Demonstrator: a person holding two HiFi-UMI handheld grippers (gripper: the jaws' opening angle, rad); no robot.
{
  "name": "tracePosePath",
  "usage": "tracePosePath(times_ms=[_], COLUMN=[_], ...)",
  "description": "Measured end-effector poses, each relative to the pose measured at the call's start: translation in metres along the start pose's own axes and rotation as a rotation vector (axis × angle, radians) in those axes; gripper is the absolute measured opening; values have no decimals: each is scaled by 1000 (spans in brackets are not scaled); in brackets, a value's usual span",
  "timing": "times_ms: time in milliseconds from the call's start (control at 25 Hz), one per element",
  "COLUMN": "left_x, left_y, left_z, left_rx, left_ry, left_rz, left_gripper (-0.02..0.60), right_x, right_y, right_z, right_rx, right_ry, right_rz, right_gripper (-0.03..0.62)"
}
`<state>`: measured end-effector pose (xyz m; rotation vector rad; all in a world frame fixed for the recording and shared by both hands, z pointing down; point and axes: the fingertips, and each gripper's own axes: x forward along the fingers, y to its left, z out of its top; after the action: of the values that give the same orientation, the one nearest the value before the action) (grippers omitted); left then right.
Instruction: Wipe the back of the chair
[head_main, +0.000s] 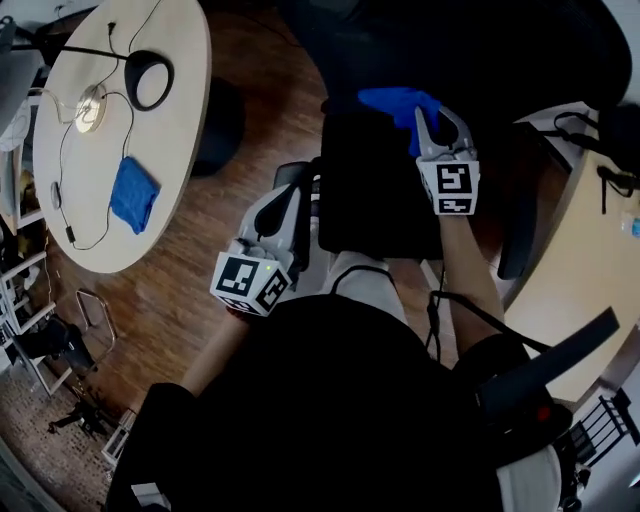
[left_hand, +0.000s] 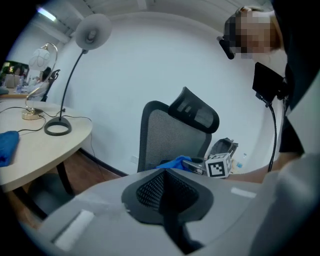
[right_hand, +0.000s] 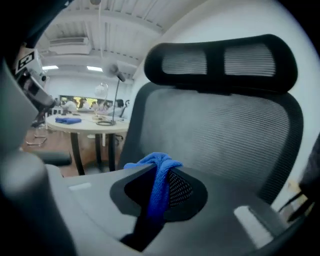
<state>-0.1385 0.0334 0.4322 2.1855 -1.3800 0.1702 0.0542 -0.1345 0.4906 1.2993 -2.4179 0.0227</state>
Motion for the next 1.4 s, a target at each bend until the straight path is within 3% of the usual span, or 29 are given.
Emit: tracePosePath(times_ms=[120,200,280,400,520,600,680,880,1040,1240,1400], left_x=[17,25,31,36,36,35,31,24,50,105,133], left_y=[-20,-30,-37,-43,-45,-43,-37,-28,-36,-58,-59], left_z=[-9,-12,-15,-22,-28,-29,-28,-35,-59,-99,-119], left_rx=[11,28,38,35,41,42,31,31,72,45,83], left_ry=[36,61,75,92,101,95,89,77,57,11,9], left_rz=[-38,-45,-46,-33,-20,-3,23,41,-22,-136,-163], left_gripper=[6,6,6,6,6,6,6,6,6,6,6], right_x=[-48,-76,-93,-88,-64,-54,-49,-12,18,49,66], right_y=[-77,-127,-166,-196,-197,-197,-191,-133,-90,-31,16], right_z=[-65,-91,-107,-130,-141,-139,-136,-125,-115,-99,-87], right_rx=[-3,-1,1,-29,-66,-76,-66,-89,-74,-100,-103], right_ry=[151,211,245,299,312,297,271,211,156,121,106], right_rz=[-172,-303,-381,-380,-323,-335,-350,-255,-211,-89,19], right_gripper=[40,41,41,41,41,41,40,41,41,41,41])
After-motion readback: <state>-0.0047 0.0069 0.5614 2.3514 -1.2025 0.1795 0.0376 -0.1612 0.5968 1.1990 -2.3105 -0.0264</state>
